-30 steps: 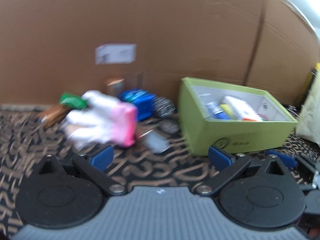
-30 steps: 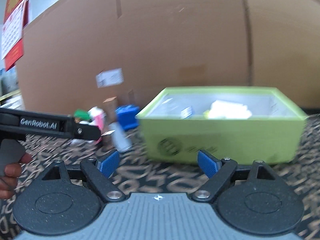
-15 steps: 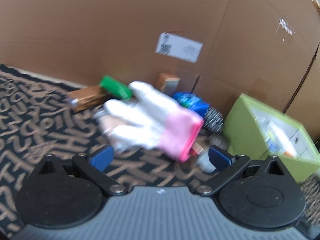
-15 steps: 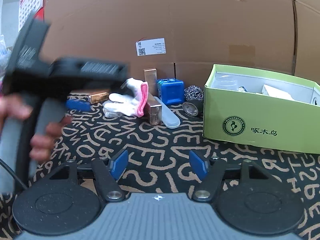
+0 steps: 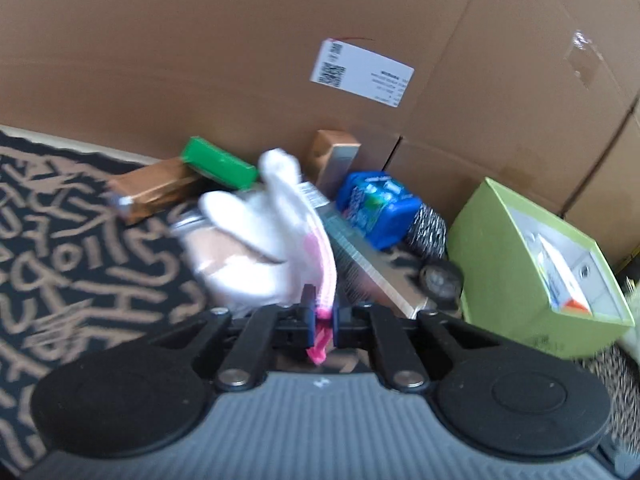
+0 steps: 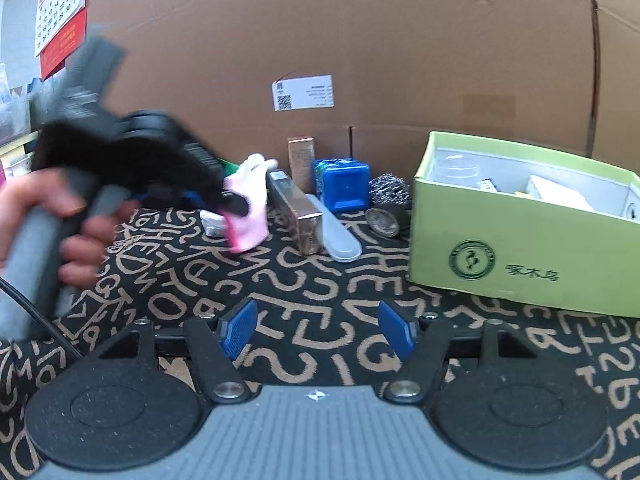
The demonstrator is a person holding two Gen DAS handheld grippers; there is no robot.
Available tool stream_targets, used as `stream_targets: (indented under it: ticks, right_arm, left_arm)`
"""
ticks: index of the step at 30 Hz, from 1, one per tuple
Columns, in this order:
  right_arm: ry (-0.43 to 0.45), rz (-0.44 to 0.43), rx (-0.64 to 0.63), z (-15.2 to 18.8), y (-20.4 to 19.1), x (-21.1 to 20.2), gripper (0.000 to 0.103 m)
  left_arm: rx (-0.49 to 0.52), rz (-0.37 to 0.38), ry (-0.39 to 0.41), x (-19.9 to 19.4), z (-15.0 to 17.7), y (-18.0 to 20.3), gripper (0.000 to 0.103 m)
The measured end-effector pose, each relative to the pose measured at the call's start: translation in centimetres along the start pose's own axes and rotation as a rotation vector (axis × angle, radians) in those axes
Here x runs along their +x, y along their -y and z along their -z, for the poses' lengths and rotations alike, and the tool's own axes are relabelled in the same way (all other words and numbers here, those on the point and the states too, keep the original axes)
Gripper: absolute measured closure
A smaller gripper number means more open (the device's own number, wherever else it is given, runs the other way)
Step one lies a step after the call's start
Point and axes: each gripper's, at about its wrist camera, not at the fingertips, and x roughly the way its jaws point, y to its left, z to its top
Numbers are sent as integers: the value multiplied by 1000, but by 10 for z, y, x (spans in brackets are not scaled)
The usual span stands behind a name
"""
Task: Organize objects
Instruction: 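Grasp the white glove with pink cuff with the left tool while the right tool grasps the dark slim box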
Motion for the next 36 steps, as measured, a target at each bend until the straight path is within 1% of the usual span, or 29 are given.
stream_targets:
  ticks: [2,4,7,9,10,11,13,14,16,18,19,21,22,24,26,28,29,30,31,32,34,36]
  right_arm:
    - [1,-14,-22,-2,-4,4,33]
    - [5,-13,-57,-8,-9,10,34]
    - [28,7,-124,-22,-16,26,34]
    - [33,20,-161,-32,-21,43,37]
    - [35,26,-174,-37,-22,52,40]
    - [34,37,-186,-42,-25,62,40]
    - [32,56,-202,-50,-26,78,41]
    - [28,61,-207,-53,-28,85,45]
    - [15,66,-216,-56,-29,98,46]
    - [-8,67,-214,-55,-27,104,69]
    - [-10,66,-214,-53,-27,102,74]
    - [21,65,-245,-46,-30,85,74]
    - [44,81,-292,-41,-34,73,74]
    - [92,116,-424,-29,-46,55,74]
    - [128,139,-602,-8,-62,32,75]
    - [145,138,-736,13,-76,13,75]
    - [145,134,-782,22,-81,5,75]
    - [138,117,-792,27,-84,-2,75]
    - [126,87,-759,27,-84,-7,71]
    - [113,57,-694,23,-81,-11,63]
    - [103,24,-536,10,-70,-12,52]
    - [87,-2,-360,-5,-54,-7,51]
  left_arm:
    - [24,-5,-15,-15,11,-15,96]
    - [50,-27,-33,-29,25,-30,96]
    - [78,-85,-44,-49,40,-49,95]
    - [89,-121,-35,-60,45,-58,92]
    - [92,-132,-22,-64,46,-61,88]
    - [100,-140,-9,-68,46,-62,83]
    - [118,-158,20,-73,43,-61,65]
    - [133,-168,36,-75,42,-59,61]
    - [181,-195,74,-75,38,-52,42]
    - [243,-229,106,-70,36,-44,34]
    - [271,-243,105,-66,35,-40,33]
    - [302,-242,87,-56,33,-35,31]
    - [305,-236,75,-51,32,-35,29]
    - [296,-233,47,-40,30,-36,28]
    - [281,-228,29,-34,31,-40,28]
    - [259,-221,17,-31,30,-44,22]
    - [249,-220,15,-29,30,-45,21]
    - [244,-221,14,-29,30,-46,19]
    - [243,-223,13,-27,30,-47,16]
    - [245,-227,12,-26,30,-47,15]
    - [258,-230,8,-24,30,-47,6]
    - [271,-234,0,-20,29,-45,5]
